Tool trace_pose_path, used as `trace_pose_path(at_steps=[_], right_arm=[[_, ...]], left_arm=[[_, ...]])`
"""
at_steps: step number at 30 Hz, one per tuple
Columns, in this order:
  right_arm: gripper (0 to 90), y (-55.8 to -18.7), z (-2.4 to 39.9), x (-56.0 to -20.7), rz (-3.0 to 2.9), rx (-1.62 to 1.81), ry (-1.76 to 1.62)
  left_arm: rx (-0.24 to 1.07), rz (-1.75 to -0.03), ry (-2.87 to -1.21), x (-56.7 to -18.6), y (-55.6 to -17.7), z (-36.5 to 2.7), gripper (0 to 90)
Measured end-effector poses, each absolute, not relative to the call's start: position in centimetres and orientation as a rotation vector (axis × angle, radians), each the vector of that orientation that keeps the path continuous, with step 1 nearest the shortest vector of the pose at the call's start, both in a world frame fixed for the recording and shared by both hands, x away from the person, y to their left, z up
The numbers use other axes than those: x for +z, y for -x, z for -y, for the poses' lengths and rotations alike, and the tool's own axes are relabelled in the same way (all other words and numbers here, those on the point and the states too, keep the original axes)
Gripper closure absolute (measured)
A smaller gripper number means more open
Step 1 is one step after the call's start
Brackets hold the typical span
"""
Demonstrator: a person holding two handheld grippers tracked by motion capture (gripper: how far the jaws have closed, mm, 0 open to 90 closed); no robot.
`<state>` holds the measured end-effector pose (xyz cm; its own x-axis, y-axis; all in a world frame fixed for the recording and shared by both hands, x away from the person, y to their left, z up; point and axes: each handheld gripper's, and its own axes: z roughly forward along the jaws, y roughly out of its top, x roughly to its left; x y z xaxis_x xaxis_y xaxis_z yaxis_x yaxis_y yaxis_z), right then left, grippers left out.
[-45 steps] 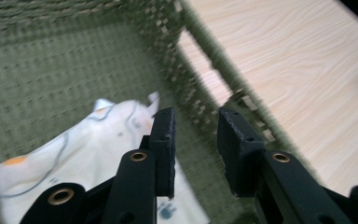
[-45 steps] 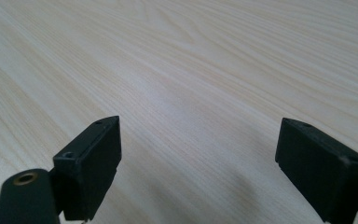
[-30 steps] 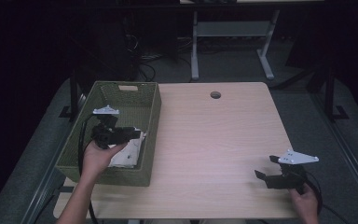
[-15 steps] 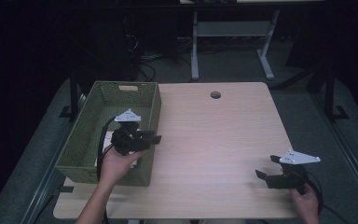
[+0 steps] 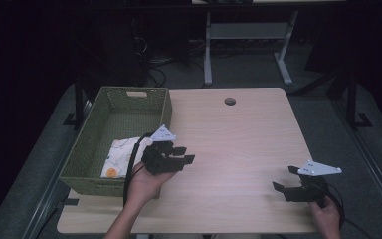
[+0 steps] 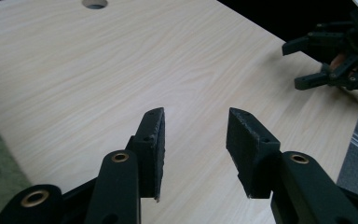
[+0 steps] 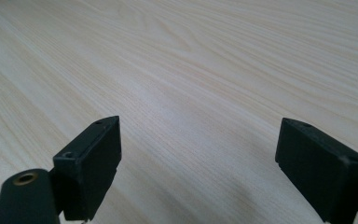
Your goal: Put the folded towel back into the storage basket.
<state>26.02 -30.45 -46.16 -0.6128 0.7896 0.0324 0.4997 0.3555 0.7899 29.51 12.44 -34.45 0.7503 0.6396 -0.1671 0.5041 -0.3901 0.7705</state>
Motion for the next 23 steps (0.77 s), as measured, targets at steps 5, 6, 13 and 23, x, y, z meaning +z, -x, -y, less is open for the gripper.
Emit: trace_pose_path(at_steps=[5,6,13,23], right_arm=[[13.9,-26.0,30.5,-46.2,-2.268,1.135,-1.135],[13.8,-26.0,30.5,-46.2,-2.267,1.134,-1.134],[13.8,-26.0,30.4,-46.2,-2.27,1.126,-1.136],[13.8,-26.0,30.1,-46.1,-2.289,1.109,-1.101]], left_arm=[[0.206,-0.837,-2.088,-35.3,-28.9,-11.1,56.5],[0.196,-0.837,-2.084,-35.5,-28.7,-10.9,56.0],[0.194,-0.79,-2.119,-37.0,-27.5,-8.6,52.1],[0.19,-0.747,-2.147,-38.9,-25.7,-6.7,45.6]])
